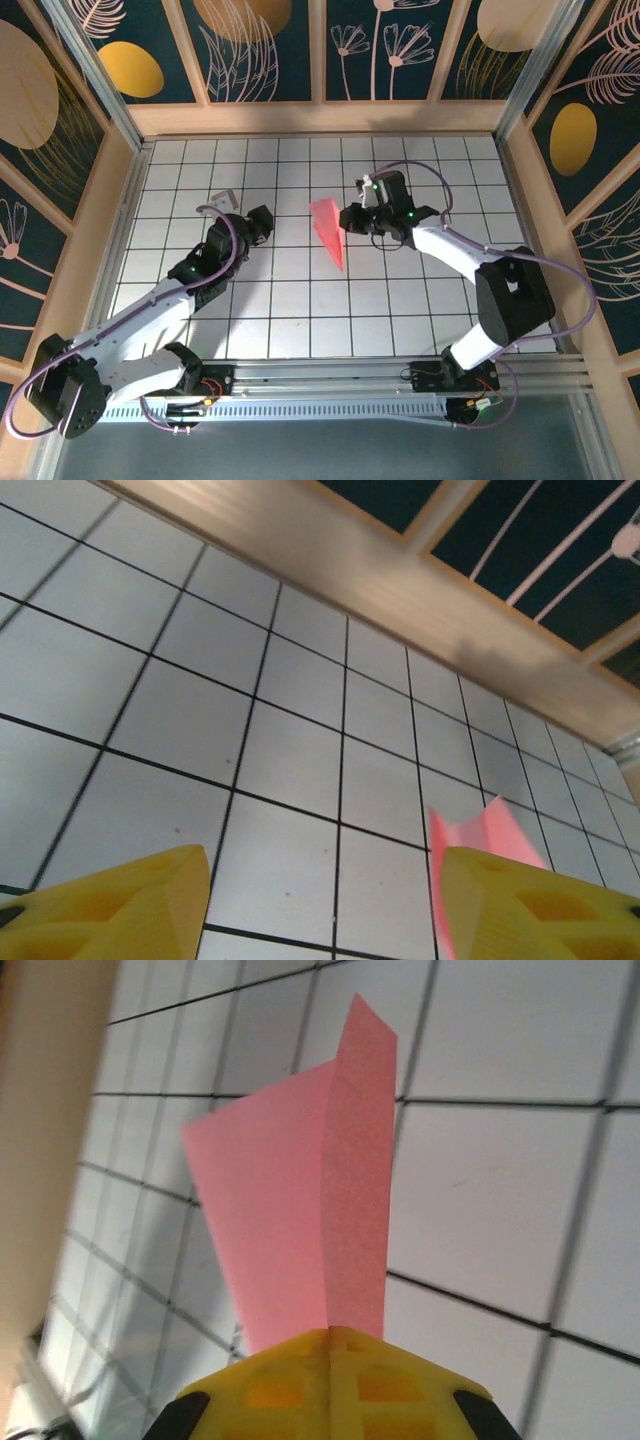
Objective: Fold a paper plane with a square sheet of paper (fold left side to right side)
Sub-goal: Turn over the paper plane at the center of the table.
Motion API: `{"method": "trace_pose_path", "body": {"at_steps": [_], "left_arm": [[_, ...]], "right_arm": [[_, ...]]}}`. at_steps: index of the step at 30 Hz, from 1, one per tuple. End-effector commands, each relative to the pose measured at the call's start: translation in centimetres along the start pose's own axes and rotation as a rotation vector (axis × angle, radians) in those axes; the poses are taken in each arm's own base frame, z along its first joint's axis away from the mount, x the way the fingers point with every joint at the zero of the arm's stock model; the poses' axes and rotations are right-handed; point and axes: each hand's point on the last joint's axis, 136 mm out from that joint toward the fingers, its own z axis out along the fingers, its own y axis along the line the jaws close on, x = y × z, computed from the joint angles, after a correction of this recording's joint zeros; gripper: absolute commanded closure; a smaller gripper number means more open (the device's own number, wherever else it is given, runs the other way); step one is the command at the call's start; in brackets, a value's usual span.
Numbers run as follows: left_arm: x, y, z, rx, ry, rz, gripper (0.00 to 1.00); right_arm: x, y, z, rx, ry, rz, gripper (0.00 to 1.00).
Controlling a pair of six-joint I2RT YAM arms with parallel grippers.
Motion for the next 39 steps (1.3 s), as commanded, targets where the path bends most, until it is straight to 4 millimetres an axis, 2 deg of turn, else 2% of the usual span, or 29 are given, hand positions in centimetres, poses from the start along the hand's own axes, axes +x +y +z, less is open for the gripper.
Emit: {"method": "trace_pose_path", "body": {"at_steps": [1, 4, 9, 12, 15, 20, 25, 33, 39], "left_arm": [[-0.8, 2.0, -0.6, -0.073, -0.059, 0.013, 0.38], [-1.1, 2.4, -1.0, -0.086, -0.07, 0.016, 0.38], [-0.9, 2.6, -1.1, -0.089, -0.065, 0.014, 0.37], [-0.6, 2.5, -0.8, -0.089, -0.055, 0.015, 0.37], [-0.1, 2.6, -0.3, -0.091, -0.038, 0.016, 0.36], [1.0, 2.3, 0.7, -0.09, -0.001, 0.027, 0.35], [2.1, 2.0, 1.6, -0.078, 0.04, 0.019, 0.34], [2.9, 1.6, 2.4, -0.068, 0.067, 0.023, 0.32], [3.1, 0.8, 2.9, -0.043, 0.088, 0.023, 0.31]], "right_arm": [[0.4, 3.3, 1.4, -0.264, 0.004, 0.036, 1.0], [1.2, 1.9, 2.8, -0.28, 0.0, 0.085, 1.0], [2.8, -2.5, 4.8, -0.167, 0.005, 0.14, 1.0], [3.4, -4.5, 4.8, -0.115, -0.003, 0.164, 1.0], [3.6, -5.6, 4.4, -0.062, -0.015, 0.159, 1.0], [4.1, -6.4, 3.9, -0.006, -0.005, 0.129, 0.99], [5.0, -7.3, 4.4, 0.025, 0.029, 0.134, 0.95], [4.6, -6.8, 3.7, 0.032, 0.013, 0.11, 0.8], [3.6, -6.7, 2.5, 0.098, -0.008, 0.072, 0.69]]}}
